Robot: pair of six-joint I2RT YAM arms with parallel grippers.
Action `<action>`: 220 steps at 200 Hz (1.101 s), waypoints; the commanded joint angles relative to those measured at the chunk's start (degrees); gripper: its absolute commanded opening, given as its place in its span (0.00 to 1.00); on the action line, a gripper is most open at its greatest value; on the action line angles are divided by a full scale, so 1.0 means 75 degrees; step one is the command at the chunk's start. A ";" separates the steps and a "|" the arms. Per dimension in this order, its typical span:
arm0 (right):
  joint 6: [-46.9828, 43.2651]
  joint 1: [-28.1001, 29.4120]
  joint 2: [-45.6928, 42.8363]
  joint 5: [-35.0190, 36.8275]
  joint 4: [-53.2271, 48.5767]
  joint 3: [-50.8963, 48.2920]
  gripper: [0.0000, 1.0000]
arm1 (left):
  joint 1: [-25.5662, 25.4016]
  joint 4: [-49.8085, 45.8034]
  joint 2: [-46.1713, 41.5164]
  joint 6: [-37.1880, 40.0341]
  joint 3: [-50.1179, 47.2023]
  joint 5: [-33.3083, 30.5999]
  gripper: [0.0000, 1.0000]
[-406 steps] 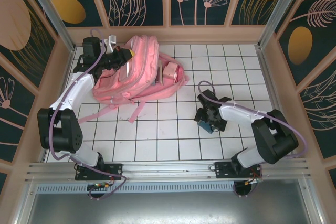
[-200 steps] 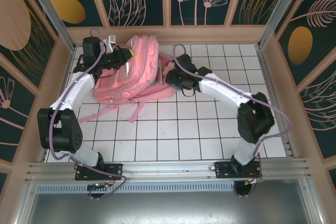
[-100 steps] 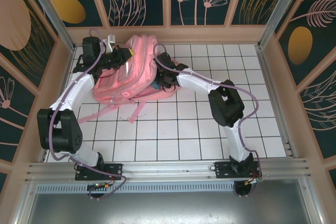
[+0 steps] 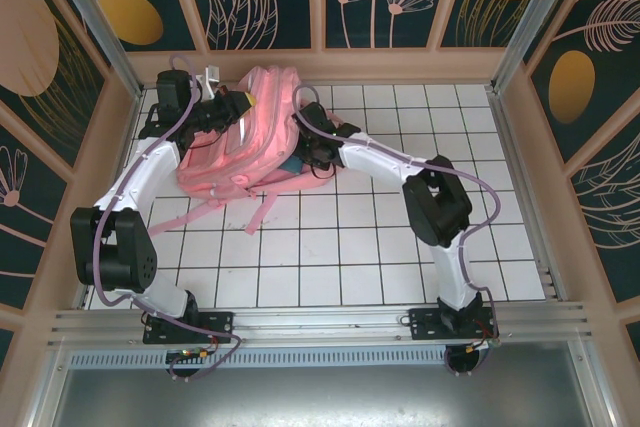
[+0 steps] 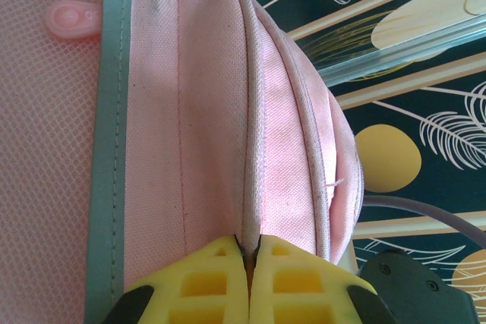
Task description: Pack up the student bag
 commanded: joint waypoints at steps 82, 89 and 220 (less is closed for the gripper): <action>-0.0370 -0.0051 -0.1223 0.0402 0.0088 -0.1371 0.62 | 0.0016 0.0320 -0.0261 0.0342 0.0058 -0.0006 0.00; -0.0405 -0.0104 -0.1384 0.0464 0.0109 -0.1475 0.62 | 0.0016 0.0294 -0.0236 0.0374 0.0042 -0.0019 0.00; -0.0819 -0.0437 -0.2977 0.0633 0.0923 -0.3003 0.67 | 0.0091 -0.1331 -0.0805 0.1126 -0.0600 -0.1891 0.49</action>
